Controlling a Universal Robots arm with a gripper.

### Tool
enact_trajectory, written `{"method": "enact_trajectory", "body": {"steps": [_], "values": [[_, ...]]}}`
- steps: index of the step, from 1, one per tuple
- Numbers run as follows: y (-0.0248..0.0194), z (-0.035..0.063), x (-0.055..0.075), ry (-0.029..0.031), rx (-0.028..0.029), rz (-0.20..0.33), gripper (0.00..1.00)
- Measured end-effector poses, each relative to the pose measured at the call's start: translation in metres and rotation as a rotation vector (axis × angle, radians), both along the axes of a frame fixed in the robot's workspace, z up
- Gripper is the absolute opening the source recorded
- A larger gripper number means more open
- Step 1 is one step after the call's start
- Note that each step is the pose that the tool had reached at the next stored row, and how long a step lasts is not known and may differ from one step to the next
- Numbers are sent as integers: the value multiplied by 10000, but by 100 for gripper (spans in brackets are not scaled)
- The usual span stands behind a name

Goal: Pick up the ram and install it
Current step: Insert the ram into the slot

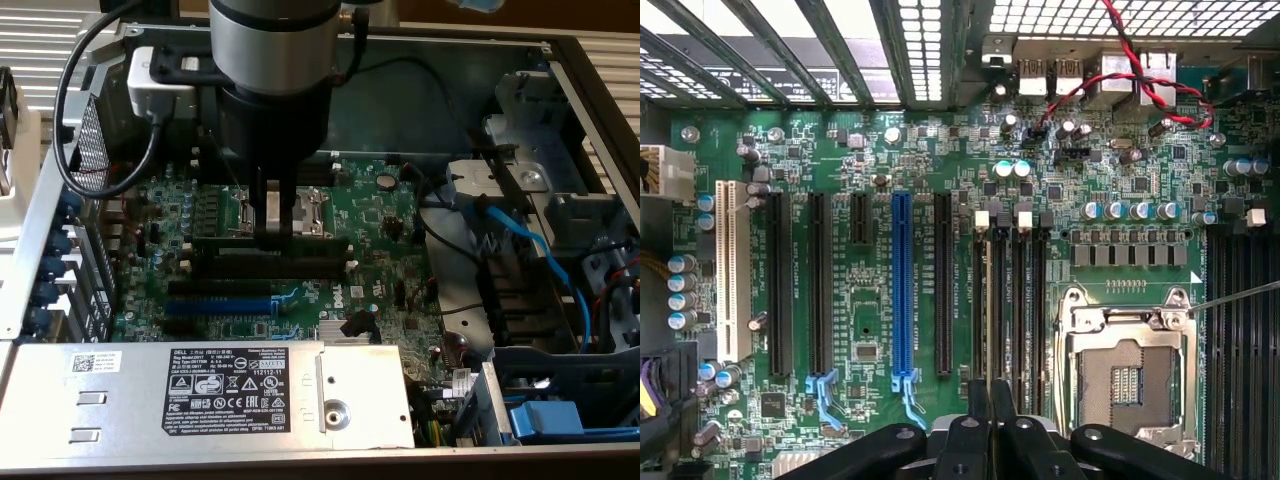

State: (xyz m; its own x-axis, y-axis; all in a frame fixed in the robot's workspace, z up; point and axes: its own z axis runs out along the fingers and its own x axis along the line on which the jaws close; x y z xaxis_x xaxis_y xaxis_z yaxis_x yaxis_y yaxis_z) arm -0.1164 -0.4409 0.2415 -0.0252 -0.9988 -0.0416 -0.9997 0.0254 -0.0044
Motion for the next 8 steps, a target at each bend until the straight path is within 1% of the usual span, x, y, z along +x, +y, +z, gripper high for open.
{"method": "enact_trajectory", "body": {"steps": [4, 8], "values": [[-10, 0, 0, 0, 0, 3, 12], [-10, -2, -1, 1, -1, 1, 12]]}}
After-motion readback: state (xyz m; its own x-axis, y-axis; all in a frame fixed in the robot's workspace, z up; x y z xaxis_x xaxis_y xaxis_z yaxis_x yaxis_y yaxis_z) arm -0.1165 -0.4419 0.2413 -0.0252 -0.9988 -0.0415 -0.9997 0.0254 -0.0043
